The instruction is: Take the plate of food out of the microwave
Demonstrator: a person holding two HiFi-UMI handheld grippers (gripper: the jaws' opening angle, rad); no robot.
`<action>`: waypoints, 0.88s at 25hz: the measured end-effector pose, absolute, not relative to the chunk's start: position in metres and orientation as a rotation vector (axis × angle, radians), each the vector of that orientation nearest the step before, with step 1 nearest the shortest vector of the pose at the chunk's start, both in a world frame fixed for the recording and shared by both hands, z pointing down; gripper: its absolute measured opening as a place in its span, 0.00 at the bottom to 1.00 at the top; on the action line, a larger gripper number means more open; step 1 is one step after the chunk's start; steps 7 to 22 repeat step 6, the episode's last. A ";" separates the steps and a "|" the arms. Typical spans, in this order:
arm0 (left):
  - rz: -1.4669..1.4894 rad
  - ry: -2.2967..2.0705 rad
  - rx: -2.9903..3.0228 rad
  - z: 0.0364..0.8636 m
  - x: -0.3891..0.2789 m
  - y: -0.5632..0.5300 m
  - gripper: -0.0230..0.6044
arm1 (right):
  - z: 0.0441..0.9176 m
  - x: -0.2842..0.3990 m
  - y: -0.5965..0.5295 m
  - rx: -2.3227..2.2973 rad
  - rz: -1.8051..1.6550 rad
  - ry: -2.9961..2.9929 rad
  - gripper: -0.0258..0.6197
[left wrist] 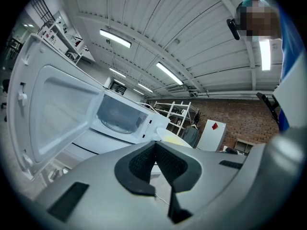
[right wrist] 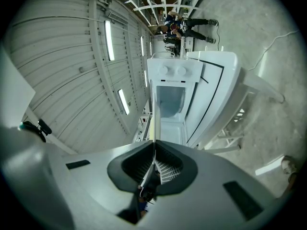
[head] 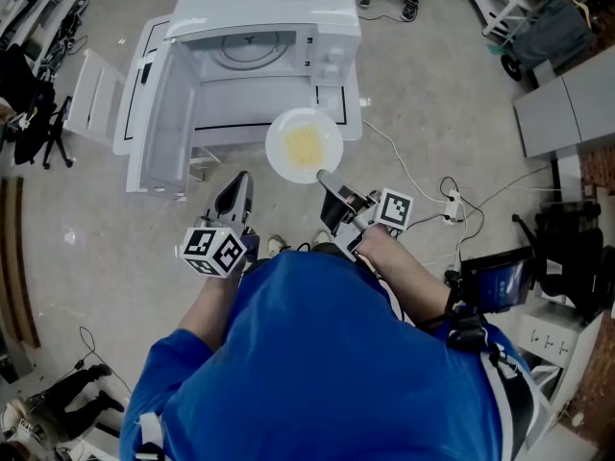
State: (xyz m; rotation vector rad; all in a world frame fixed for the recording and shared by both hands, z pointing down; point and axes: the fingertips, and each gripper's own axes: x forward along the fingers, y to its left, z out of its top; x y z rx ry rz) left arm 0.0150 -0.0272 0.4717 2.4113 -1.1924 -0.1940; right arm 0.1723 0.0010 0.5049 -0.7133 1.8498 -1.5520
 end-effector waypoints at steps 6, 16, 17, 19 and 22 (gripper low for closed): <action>-0.192 -1.190 2.412 0.470 0.012 -0.025 0.05 | 0.503 0.168 0.000 -0.713 -1.558 1.852 0.07; -0.192 -1.190 2.412 0.470 0.012 -0.025 0.05 | 0.503 0.168 0.000 -0.713 -1.558 1.852 0.07; -0.192 -1.190 2.412 0.470 0.012 -0.025 0.05 | 0.503 0.168 0.000 -0.713 -1.558 1.852 0.07; -0.192 -1.190 2.412 0.470 0.012 -0.025 0.05 | 0.503 0.168 0.000 -0.713 -1.558 1.852 0.07; -0.192 -1.190 2.412 0.470 0.012 -0.025 0.05 | 0.503 0.168 0.000 -0.713 -1.558 1.852 0.07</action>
